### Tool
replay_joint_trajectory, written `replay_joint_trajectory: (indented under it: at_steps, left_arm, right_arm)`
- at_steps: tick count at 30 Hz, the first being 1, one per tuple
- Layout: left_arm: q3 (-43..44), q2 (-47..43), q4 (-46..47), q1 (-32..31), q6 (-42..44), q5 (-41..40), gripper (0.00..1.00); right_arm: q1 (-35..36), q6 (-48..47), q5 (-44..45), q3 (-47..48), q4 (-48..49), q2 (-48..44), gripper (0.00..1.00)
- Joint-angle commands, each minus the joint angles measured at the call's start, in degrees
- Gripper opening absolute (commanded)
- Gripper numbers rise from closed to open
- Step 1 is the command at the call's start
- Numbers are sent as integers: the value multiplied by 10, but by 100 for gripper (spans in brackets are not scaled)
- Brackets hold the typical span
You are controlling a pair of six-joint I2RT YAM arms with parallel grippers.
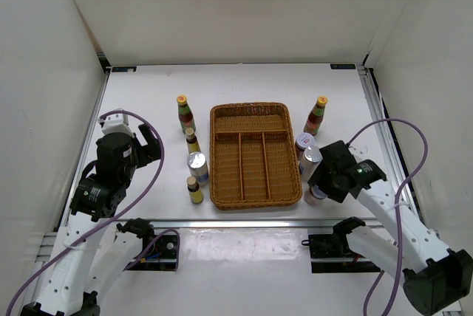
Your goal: Organize the condiment bottles
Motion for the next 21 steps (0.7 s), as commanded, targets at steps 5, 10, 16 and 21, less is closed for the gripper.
replay_joint_trajectory:
  at_steps: [5,10,16,21]
  left_arm:
    - [4,-1,-1,-2,-4,-16,100]
    - [4,-1,-1,-2,-4,-16,100]
    - [4,-1,-1,-2,-4,-16,100]
    - [4,5,-1,-2,-4,-16,100]
  right_arm:
    - [59,19,41,97,-70,-46,1]
    - [95,19,57,178,-88,-40,1]
    - [140,3,34,222,-41,15,1]
    - [195,23,42,200,20,57,1]
